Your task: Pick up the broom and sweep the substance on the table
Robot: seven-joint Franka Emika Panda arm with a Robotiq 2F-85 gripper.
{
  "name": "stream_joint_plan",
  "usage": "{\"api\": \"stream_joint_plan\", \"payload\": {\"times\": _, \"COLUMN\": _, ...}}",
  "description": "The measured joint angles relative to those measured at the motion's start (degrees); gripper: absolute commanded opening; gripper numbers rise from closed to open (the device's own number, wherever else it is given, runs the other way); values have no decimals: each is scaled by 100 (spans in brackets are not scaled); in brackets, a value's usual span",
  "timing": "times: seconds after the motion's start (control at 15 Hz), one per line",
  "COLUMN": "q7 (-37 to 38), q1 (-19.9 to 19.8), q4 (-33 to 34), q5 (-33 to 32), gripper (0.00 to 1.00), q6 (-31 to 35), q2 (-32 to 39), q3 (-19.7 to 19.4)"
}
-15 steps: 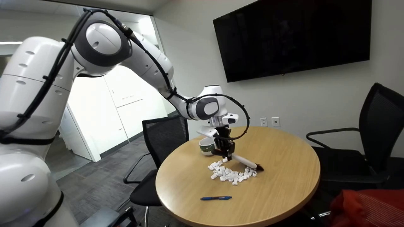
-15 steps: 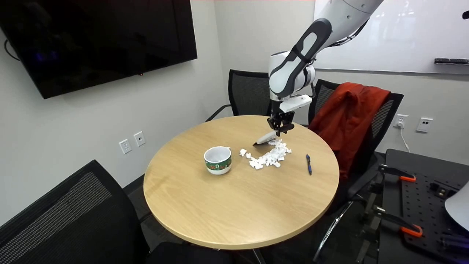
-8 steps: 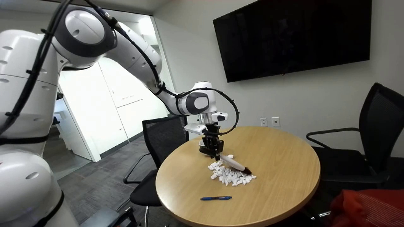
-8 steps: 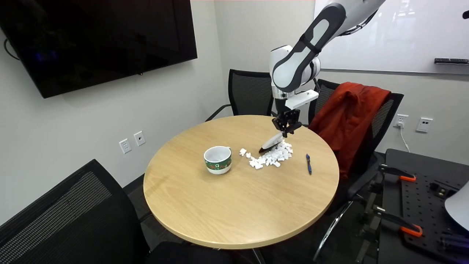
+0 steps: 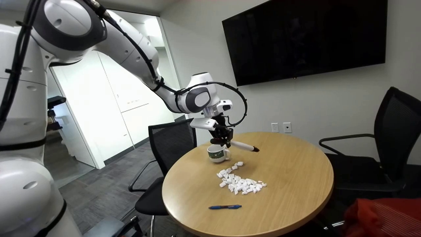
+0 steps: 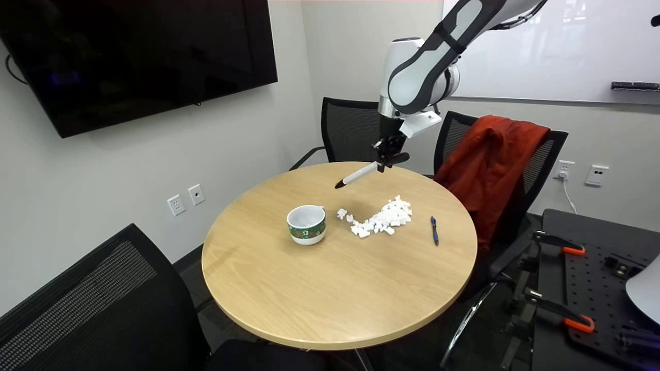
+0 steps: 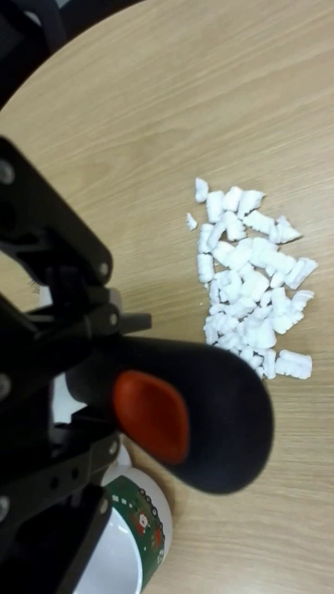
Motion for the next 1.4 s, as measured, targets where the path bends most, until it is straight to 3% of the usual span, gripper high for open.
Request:
{"api": "stream_joint_plan", "payload": {"times": 0.33, "q7": -878, "q1": -166, "q4": 304, "q5": 83, "gripper": 13, "q6": -9, "q2": 367, "q3": 340}}
{"api": "stream_joint_plan", "payload": {"times": 1.0, "q7": -1023, "q1": -164, "q4": 1285, "q5": -446, "gripper": 13, "q6": -78, "q2": 1496, "q3": 344}}
{"api": "stream_joint_plan", "payload": {"times": 1.4, "q7": -1339, "q1": -221, "q4": 1423, "q5": -445, "gripper": 13, "q6": -603, "q2": 1699, "q3": 532}}
